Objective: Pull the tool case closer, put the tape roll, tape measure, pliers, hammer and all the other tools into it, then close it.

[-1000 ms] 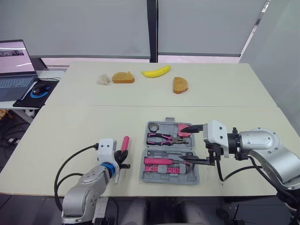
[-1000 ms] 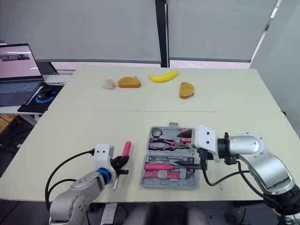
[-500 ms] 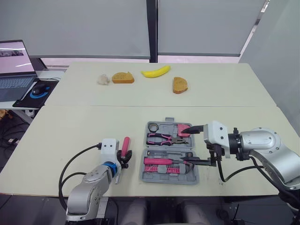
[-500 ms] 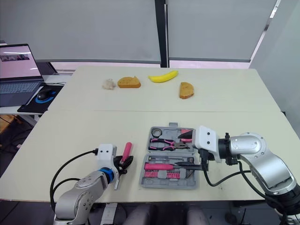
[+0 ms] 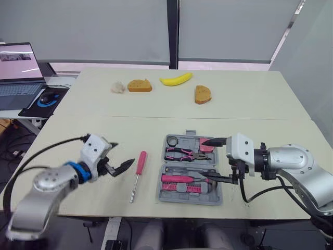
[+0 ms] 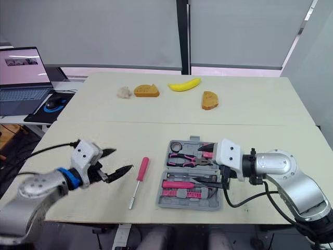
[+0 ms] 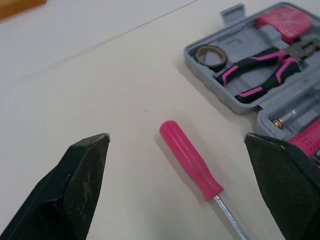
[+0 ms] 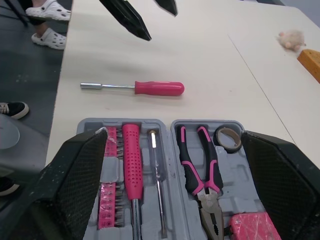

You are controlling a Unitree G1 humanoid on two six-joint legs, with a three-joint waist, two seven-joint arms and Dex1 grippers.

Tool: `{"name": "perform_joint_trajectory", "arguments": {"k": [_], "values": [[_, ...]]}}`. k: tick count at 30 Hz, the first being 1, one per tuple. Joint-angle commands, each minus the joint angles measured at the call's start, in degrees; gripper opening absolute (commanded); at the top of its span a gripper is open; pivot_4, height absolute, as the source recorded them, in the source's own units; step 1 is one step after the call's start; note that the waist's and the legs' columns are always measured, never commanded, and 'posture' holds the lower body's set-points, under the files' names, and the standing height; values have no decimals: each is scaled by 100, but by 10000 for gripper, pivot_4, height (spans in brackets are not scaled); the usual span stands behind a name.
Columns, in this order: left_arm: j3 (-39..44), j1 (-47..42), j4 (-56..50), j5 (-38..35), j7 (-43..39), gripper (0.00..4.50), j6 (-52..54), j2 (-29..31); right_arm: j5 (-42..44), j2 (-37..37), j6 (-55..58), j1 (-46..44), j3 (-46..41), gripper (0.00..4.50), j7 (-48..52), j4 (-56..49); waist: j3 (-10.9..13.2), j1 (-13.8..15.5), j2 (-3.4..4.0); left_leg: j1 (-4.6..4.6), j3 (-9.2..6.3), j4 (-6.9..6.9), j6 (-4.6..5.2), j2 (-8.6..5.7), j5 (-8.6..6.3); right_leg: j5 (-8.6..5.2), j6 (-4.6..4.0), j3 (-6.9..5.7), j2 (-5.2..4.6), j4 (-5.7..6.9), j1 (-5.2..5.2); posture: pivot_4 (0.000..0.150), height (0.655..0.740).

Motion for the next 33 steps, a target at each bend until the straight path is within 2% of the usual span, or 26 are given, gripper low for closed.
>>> {"name": "perform_joint_trajectory", "arguments": {"k": [1,4,9,15,22,25,28,33], "values": [[-763,-824,1294,683,-1561,44789,-2467,415,142,45,259,55,-63,45000,-221,-403,3,-7,6,-3,4,-1,1,0,-1,1,-1,6,-1,-4,-5,1500,7400],[-1682,-2183,3016,1471,-2573,44789,-4776,570,215,69,458,139,-42,45000,-295,-551,3,-21,5,-17,9,-15,3,-1,-1,5,-1,8,-3,-12,-6,1500,7400],[-3025,-4212,5449,2319,-3431,44789,-7360,-66,379,142,749,103,13,45000,-409,-647,2,-51,4,-67,1,-4,3,-3,1,8,-3,-8,3,14,-49,1500,7400],[-3997,-5450,7262,3284,-3113,44789,-8933,-955,448,213,943,19,116,45000,-571,-772,17,-205,-22,-94,-6,26,9,-21,1,13,11,-11,3,26,-65,1500,7400],[-4657,-5902,8034,4461,-2119,44789,-9727,-1350,587,190,1146,73,83,45000,-745,-1014,29,-352,-44,-92,-17,30,13,-18,4,15,17,-16,10,42,-66,1500,7400],[-4974,-5931,8010,5480,-1168,38915,-9598,-1527,642,178,1252,97,58,45000,-830,-1126,29,-339,-45,-91,-19,30,13,-19,4,14,18,-17,12,46,-66,1500,7400],[-5230,-6000,7998,6215,-316,29456,-9567,-1539,703,156,1319,103,26,45000,-875,-1190,31,-326,-53,-92,-18,33,13,-25,5,15,24,-17,12,46,-65,1500,7400],[-5527,-6093,7962,6976,789,13669,-9800,-1490,764,109,1330,64,5,45000,-902,-1161,30,-297,-51,-80,-20,33,17,-26,9,18,34,-25,11,48,-48,1500,7400]]}}
